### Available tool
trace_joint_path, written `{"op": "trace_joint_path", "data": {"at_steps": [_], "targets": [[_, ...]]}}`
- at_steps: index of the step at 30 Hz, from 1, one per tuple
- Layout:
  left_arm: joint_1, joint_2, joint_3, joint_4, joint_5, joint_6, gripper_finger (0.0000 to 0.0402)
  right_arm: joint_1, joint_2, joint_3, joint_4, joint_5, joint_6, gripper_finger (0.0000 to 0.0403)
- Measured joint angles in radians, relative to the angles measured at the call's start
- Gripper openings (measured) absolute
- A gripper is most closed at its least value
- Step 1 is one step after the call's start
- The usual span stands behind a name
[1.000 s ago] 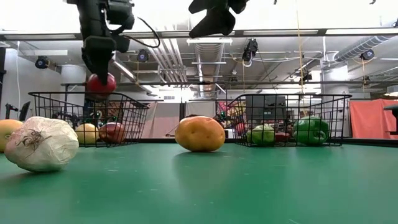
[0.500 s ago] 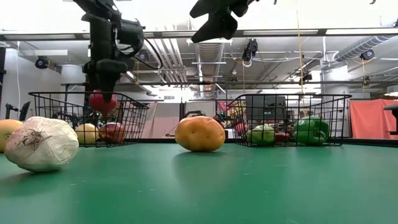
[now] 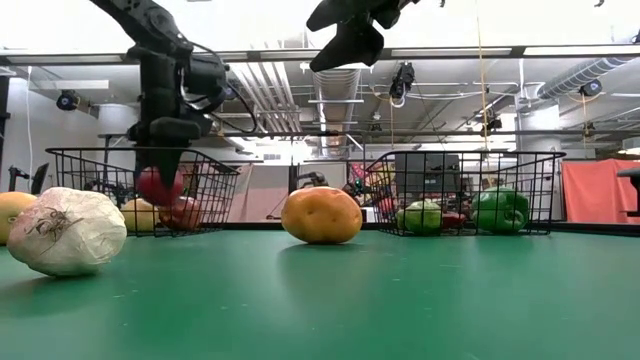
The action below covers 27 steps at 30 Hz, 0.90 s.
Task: Sort produce into baskets
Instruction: Put the red tomato into the left wire basket
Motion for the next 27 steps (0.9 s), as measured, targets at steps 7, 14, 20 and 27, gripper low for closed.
{"op": "trace_joint_path", "data": {"at_steps": [7,14,20,27], "targets": [[0.004,0.0,-0.025,0.054,0.006,-0.016,0.0309,0.0,0.0,0.0,-0.001,0.0,0.0,0.0368],[0.004,-0.001,-0.029,0.054,0.007,-0.014,0.031,0.0,0.0,0.0,-0.001,0.0,-0.004,0.0368],[0.004,-0.001,-0.029,0.054,0.006,-0.013,0.031,0.0,0.0,0.0,-0.001,0.0,-0.006,0.0368],[0.003,-0.034,0.019,-0.05,-0.009,0.039,0.031,0.0,-0.001,0.0,-0.001,0.0,-0.029,0.0368]]}}
